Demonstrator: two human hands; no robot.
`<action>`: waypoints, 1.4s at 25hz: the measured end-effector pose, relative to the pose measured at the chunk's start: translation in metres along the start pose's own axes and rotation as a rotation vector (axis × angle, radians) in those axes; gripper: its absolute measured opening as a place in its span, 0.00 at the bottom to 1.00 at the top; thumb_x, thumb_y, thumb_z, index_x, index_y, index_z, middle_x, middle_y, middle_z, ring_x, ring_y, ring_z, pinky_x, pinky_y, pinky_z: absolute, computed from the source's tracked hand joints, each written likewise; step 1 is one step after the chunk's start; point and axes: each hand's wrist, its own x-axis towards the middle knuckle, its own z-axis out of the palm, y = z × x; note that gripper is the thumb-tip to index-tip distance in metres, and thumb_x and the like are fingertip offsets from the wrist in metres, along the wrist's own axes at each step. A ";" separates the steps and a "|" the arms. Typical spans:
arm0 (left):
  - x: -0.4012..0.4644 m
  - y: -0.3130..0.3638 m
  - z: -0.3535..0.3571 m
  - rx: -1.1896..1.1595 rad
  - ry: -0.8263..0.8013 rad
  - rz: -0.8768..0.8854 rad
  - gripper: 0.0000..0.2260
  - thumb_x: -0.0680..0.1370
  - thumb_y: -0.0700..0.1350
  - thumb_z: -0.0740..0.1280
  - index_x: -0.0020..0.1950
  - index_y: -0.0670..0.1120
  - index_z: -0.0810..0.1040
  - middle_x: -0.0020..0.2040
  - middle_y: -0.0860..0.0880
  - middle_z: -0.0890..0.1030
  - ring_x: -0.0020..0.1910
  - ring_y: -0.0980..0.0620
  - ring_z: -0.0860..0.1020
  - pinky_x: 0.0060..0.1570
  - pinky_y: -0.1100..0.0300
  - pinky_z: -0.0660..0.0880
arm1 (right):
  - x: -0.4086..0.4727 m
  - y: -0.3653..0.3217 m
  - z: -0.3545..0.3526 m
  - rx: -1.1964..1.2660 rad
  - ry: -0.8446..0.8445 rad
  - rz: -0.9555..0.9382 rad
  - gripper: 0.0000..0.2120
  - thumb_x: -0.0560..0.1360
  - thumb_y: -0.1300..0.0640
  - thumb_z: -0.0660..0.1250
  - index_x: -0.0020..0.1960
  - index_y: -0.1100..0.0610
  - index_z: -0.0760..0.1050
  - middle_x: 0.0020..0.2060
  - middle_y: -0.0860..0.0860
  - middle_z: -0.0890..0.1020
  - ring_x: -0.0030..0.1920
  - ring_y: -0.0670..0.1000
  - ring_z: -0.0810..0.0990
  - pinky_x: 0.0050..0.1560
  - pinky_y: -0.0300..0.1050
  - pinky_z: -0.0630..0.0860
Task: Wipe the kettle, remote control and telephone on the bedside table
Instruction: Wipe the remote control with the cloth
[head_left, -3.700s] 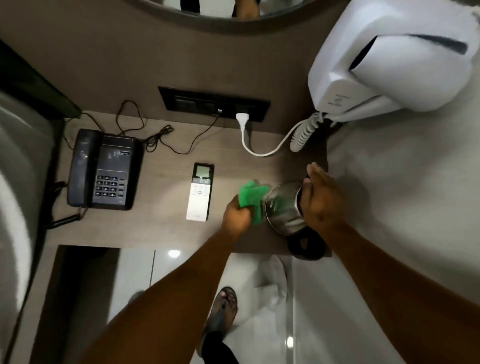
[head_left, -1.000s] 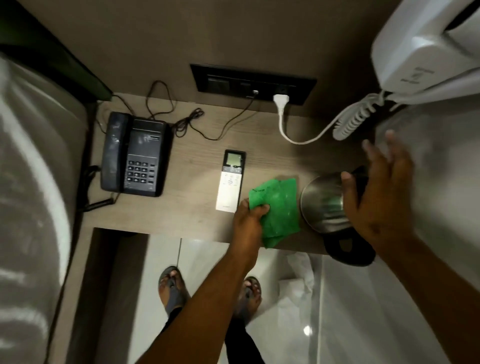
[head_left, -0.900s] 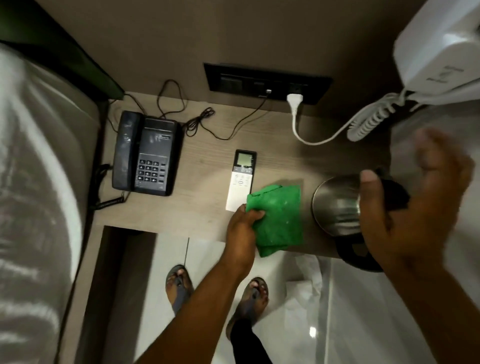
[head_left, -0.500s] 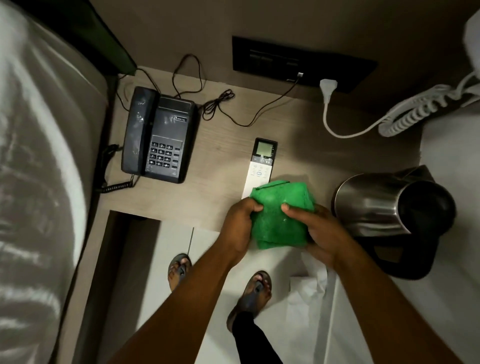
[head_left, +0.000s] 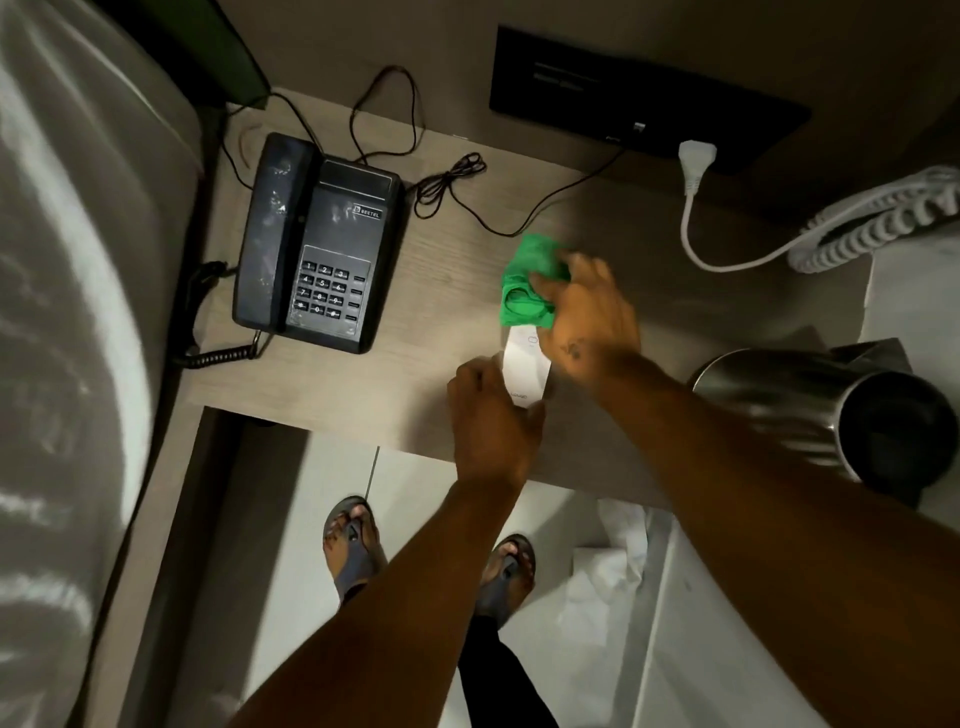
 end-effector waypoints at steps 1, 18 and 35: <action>0.000 0.000 0.002 -0.013 -0.003 -0.013 0.25 0.69 0.52 0.76 0.63 0.47 0.74 0.58 0.47 0.75 0.58 0.48 0.73 0.59 0.56 0.75 | -0.003 -0.001 0.008 -0.006 0.020 0.004 0.27 0.71 0.58 0.69 0.68 0.48 0.69 0.66 0.55 0.68 0.66 0.59 0.65 0.55 0.54 0.75; -0.003 -0.014 0.006 -0.230 -0.022 -0.052 0.24 0.68 0.50 0.77 0.60 0.42 0.75 0.57 0.44 0.73 0.56 0.48 0.73 0.58 0.56 0.75 | 0.010 -0.006 0.002 0.093 -0.002 0.148 0.18 0.71 0.60 0.69 0.61 0.51 0.76 0.55 0.55 0.78 0.56 0.59 0.77 0.53 0.49 0.75; -0.001 -0.017 0.009 -0.219 0.018 -0.028 0.28 0.67 0.52 0.79 0.61 0.41 0.76 0.57 0.43 0.74 0.55 0.54 0.69 0.55 0.67 0.69 | 0.029 -0.004 -0.016 0.289 0.010 0.285 0.21 0.69 0.62 0.71 0.61 0.52 0.77 0.54 0.56 0.83 0.50 0.55 0.81 0.52 0.43 0.77</action>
